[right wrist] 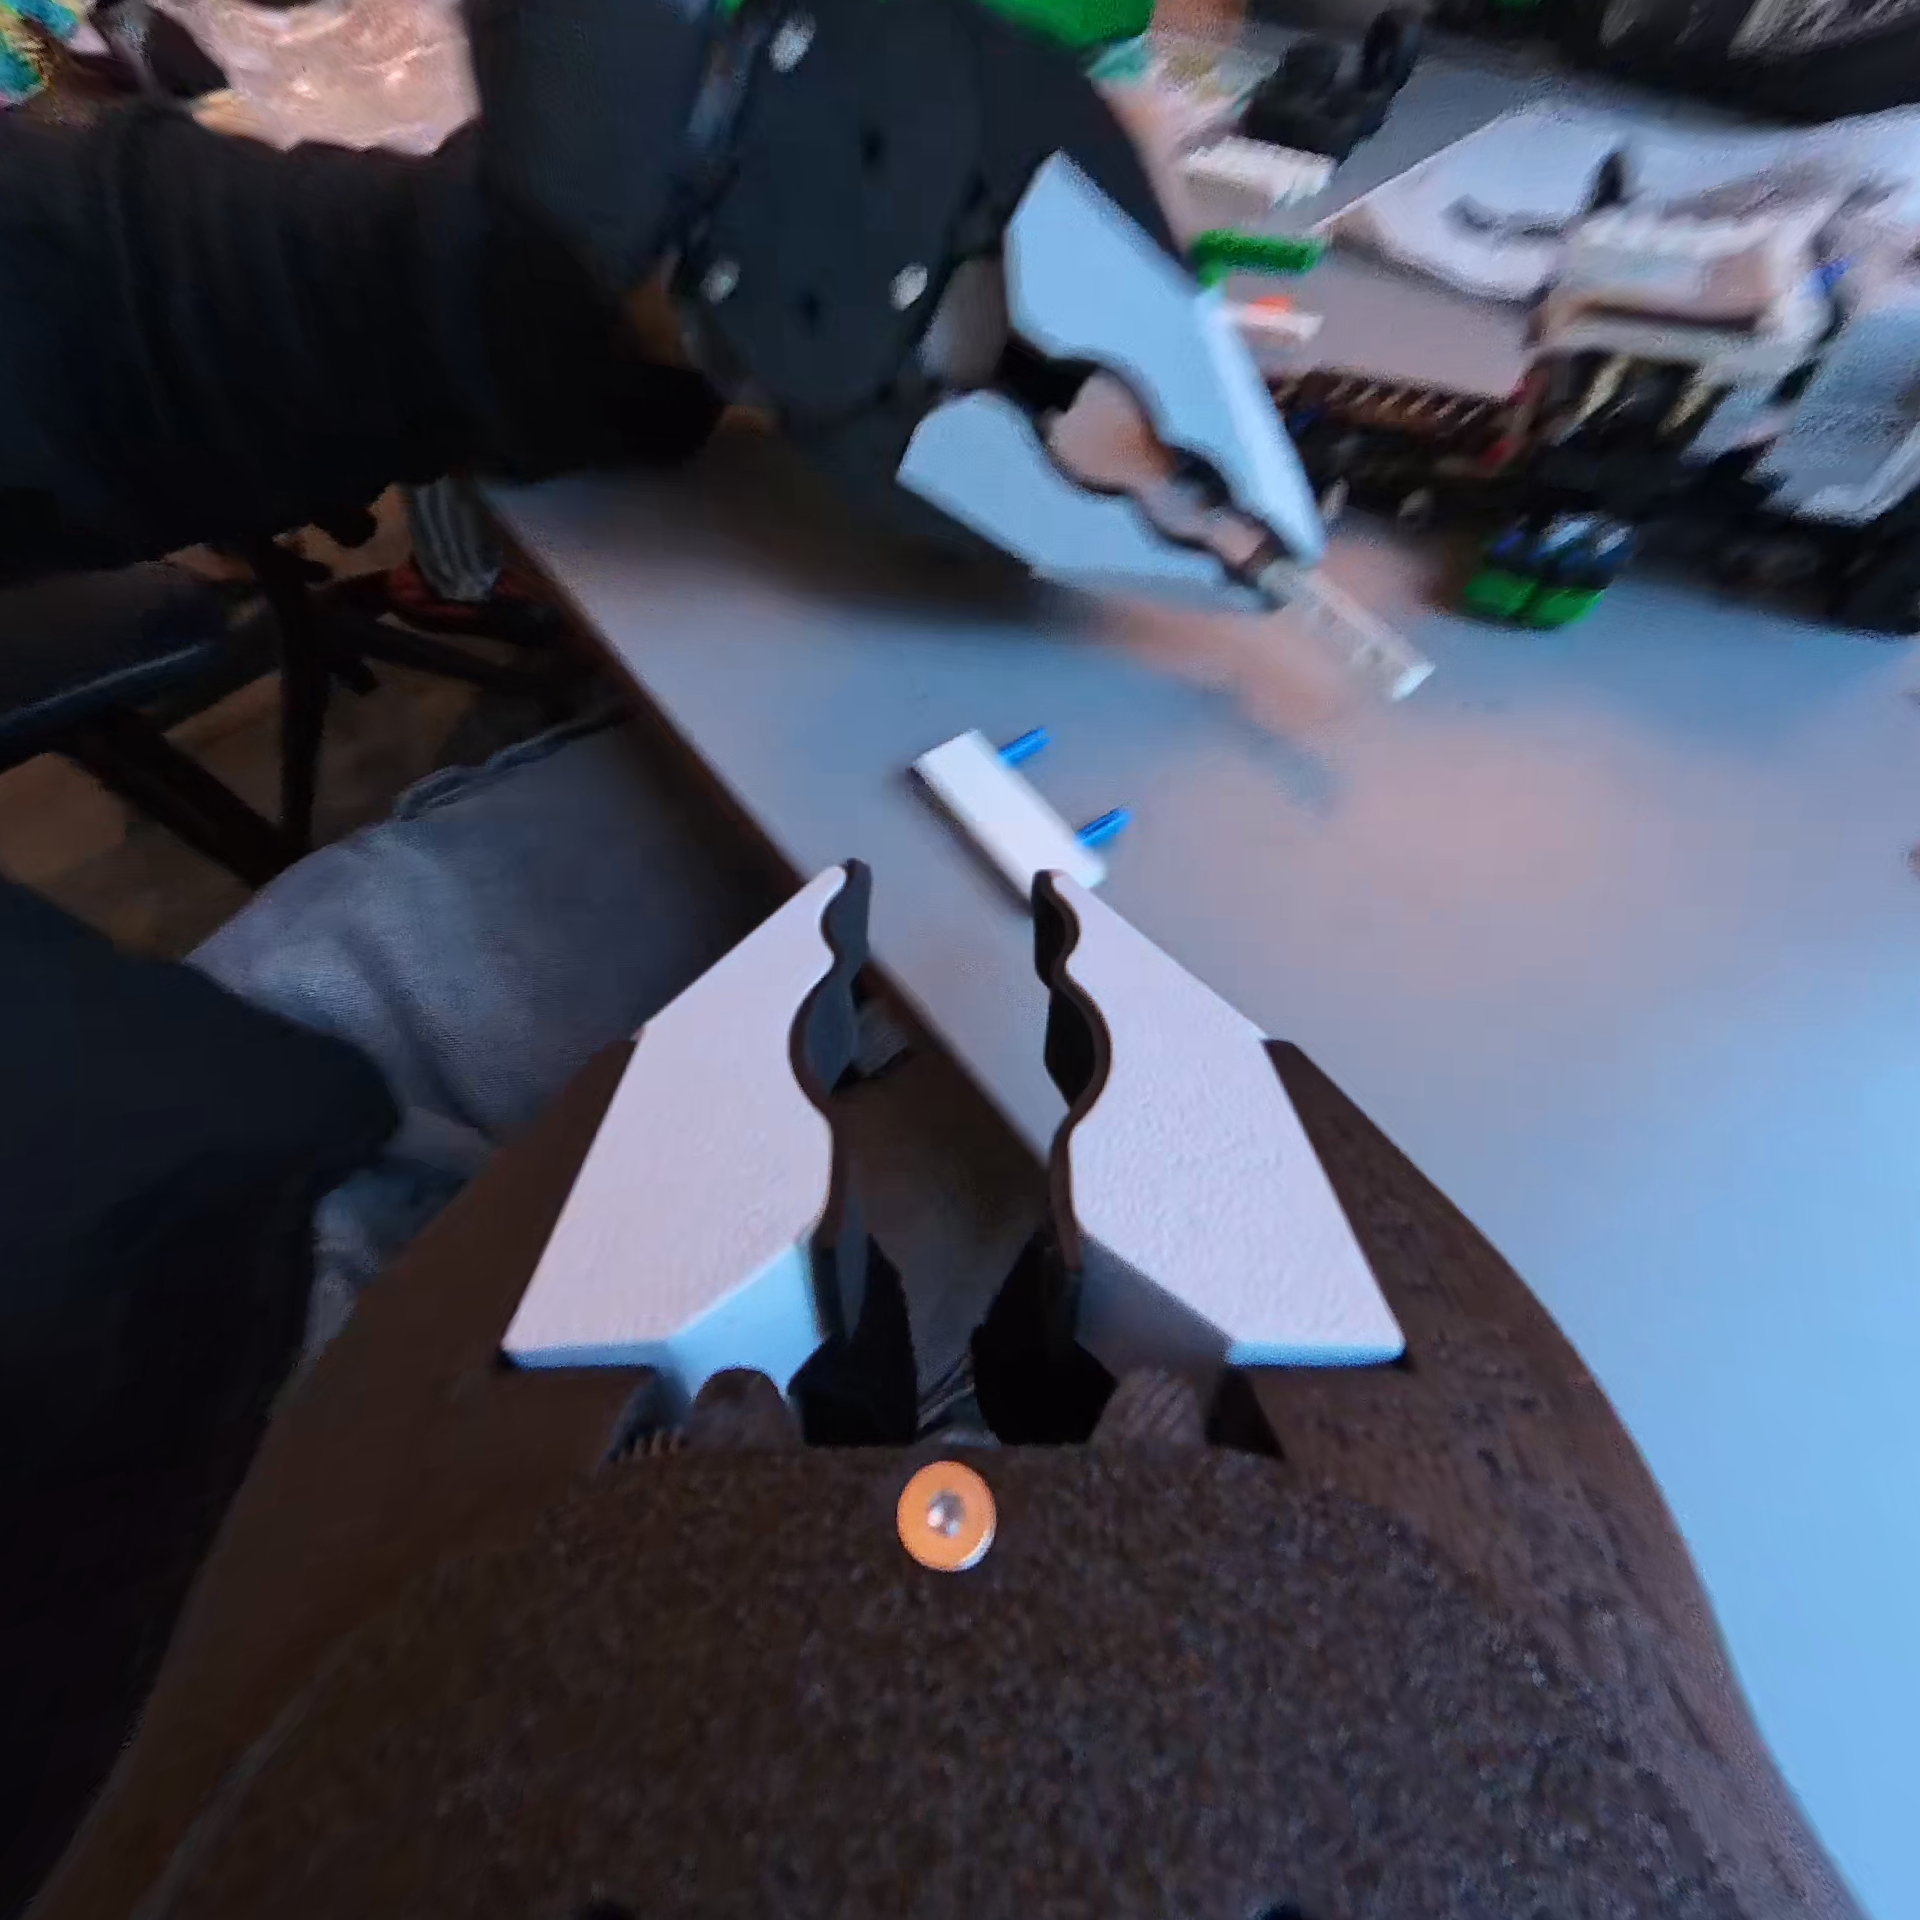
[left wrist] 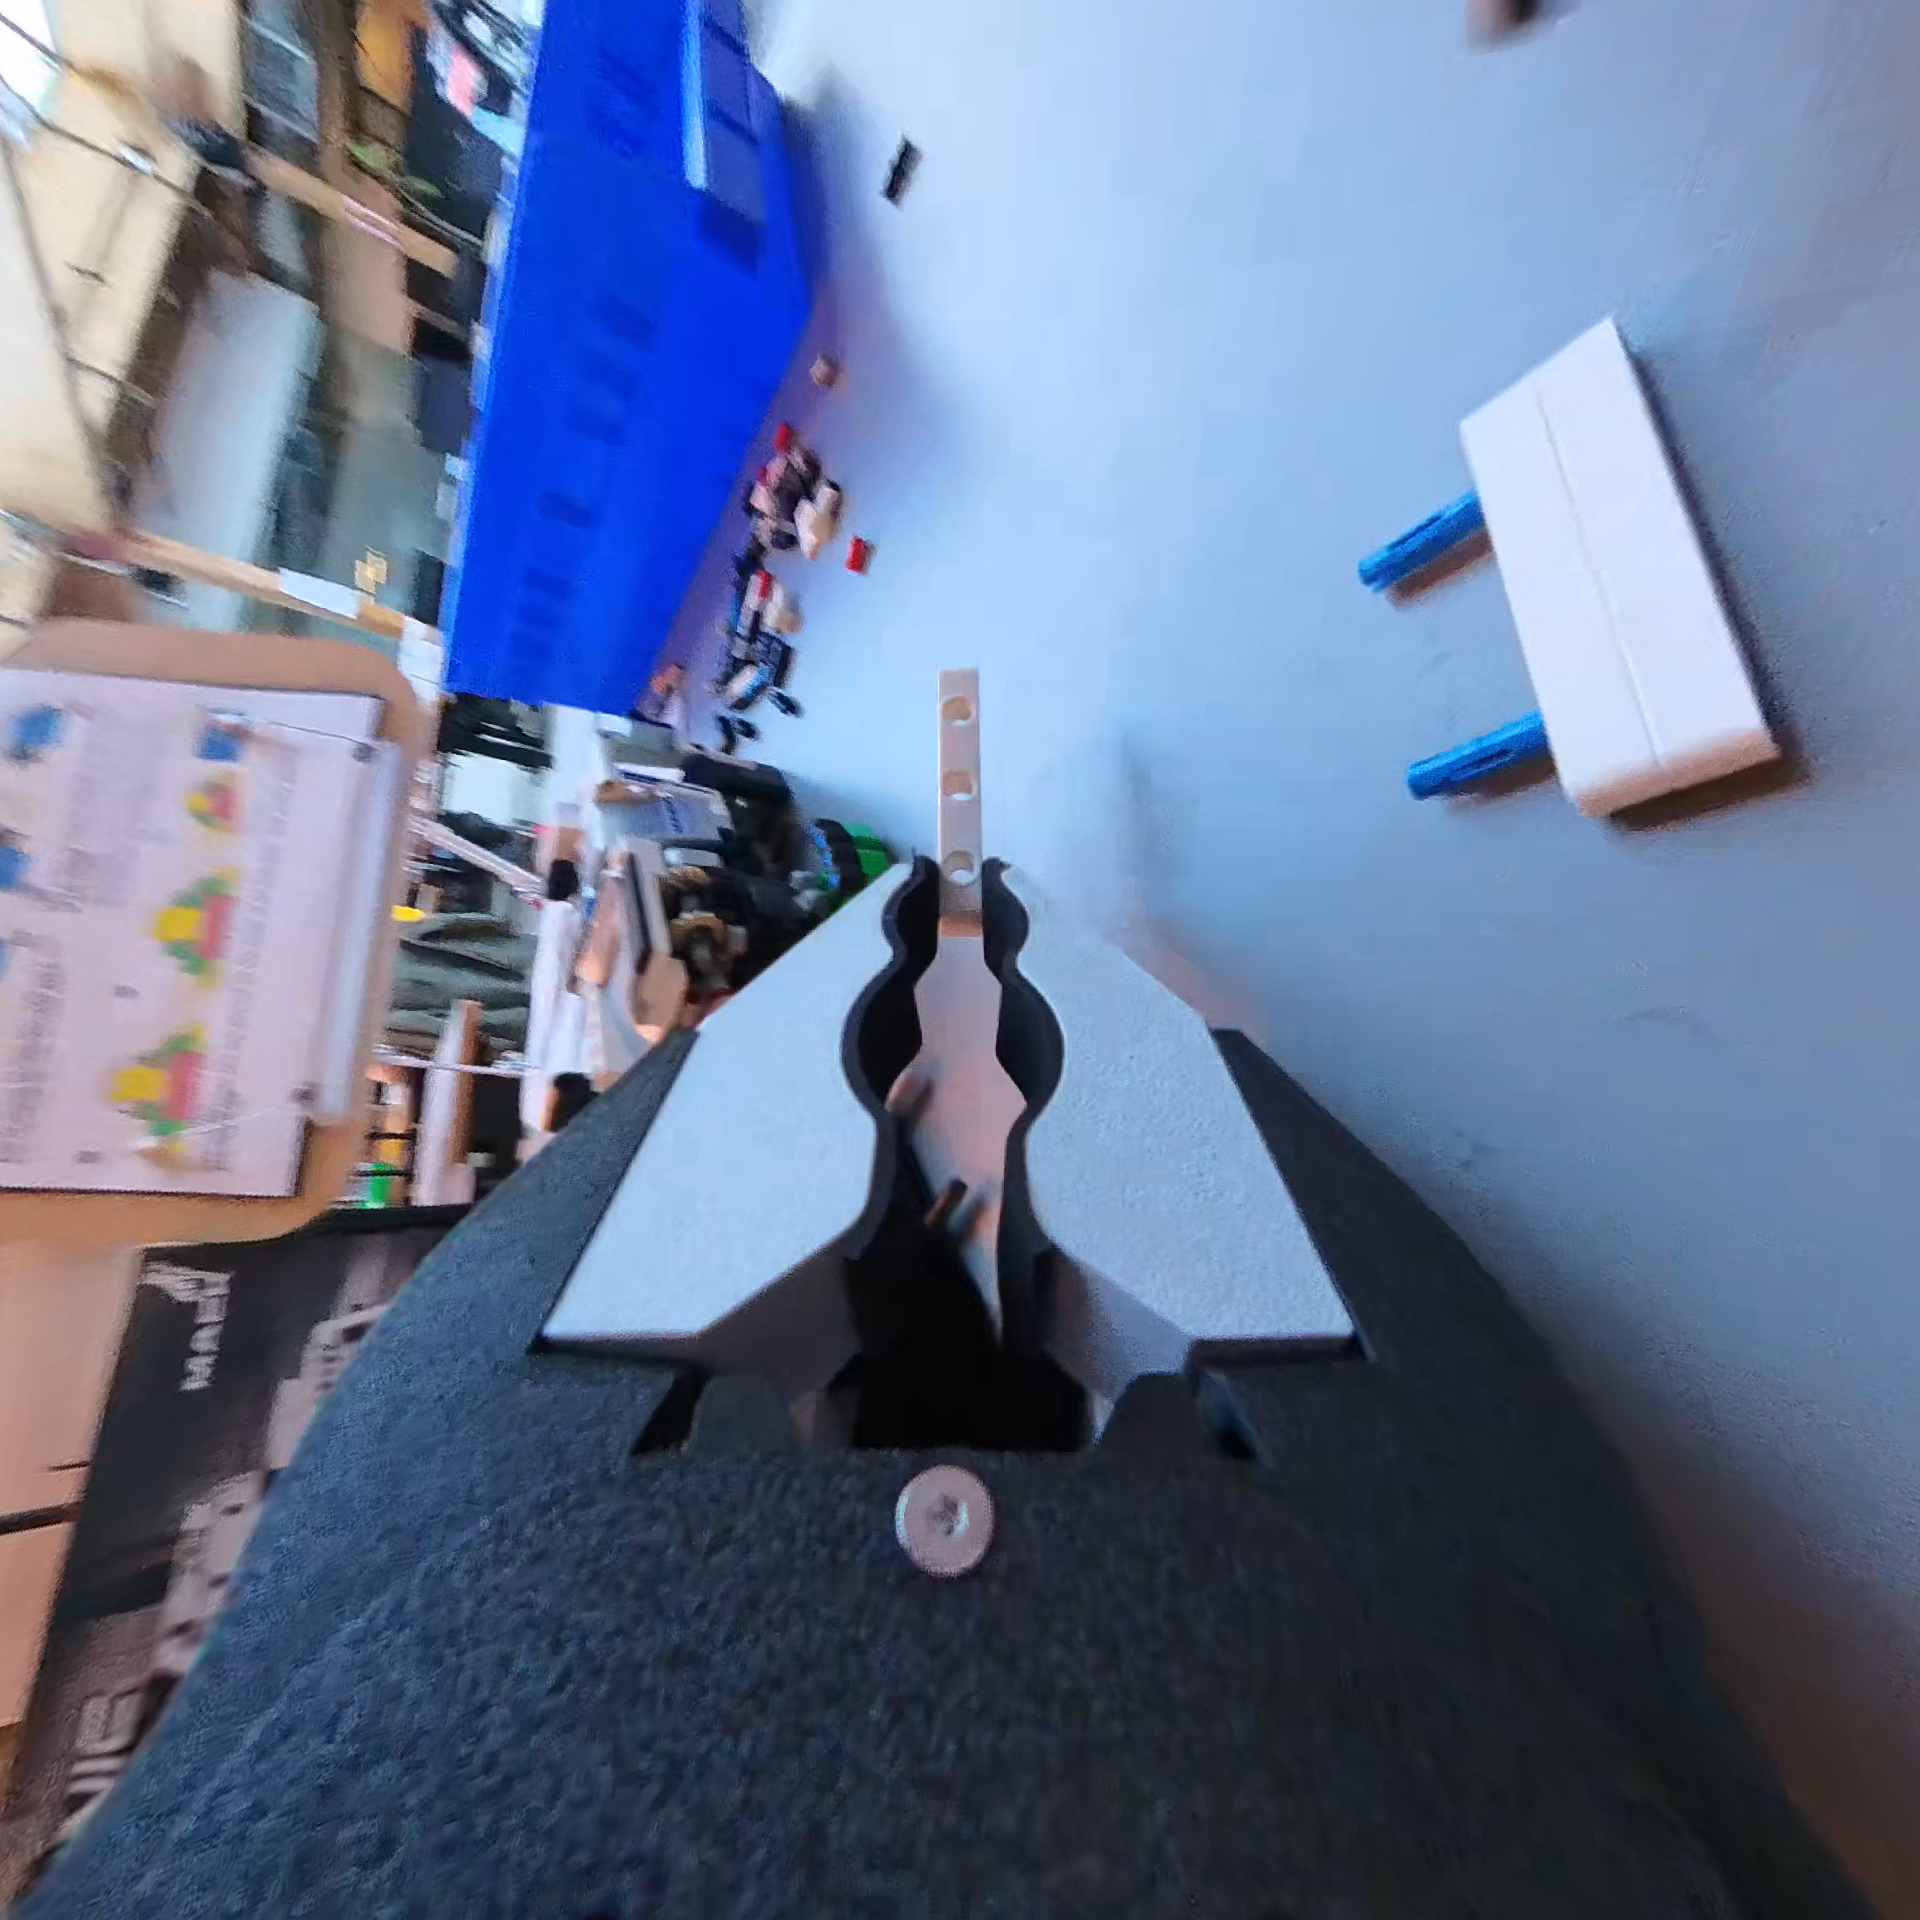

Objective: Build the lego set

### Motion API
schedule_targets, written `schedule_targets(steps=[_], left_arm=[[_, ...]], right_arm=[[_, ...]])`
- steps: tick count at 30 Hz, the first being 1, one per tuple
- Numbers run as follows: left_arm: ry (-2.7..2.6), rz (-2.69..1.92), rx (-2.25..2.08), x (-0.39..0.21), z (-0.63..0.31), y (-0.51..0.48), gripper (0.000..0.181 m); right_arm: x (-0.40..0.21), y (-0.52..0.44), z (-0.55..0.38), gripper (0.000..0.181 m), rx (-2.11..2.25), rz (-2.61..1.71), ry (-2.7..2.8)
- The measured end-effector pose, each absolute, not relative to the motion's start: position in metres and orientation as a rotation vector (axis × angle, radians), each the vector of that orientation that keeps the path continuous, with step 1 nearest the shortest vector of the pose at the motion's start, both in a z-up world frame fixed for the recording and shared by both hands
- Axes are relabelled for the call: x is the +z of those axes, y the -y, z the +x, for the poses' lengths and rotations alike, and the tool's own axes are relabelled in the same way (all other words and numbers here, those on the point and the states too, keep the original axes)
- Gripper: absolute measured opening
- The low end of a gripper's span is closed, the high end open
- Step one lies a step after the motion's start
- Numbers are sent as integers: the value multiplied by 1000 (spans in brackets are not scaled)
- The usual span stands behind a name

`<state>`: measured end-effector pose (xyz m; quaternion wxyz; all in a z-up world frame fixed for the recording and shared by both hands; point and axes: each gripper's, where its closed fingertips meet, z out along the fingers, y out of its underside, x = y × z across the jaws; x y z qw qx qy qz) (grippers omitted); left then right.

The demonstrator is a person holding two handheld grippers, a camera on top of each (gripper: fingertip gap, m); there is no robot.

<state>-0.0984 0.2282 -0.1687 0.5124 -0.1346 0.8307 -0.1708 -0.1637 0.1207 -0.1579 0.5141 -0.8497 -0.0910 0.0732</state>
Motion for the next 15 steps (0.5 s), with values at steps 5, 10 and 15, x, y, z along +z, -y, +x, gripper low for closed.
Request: schedule_targets(steps=[5, 10, 15], left_arm=[[-1833, -187, -398, -144, -100, -220, 6], [-1746, -151, -488, -126, -108, -203, 6], [-1718, -158, -594, -114, -116, -189, 6]], right_arm=[[-122, -152, -107, 34, 226, -1940, 150], [-118, -168, -102, 35, 559, -1856, 133], [-112, -172, -113, 15, 574, -1793, 165]])
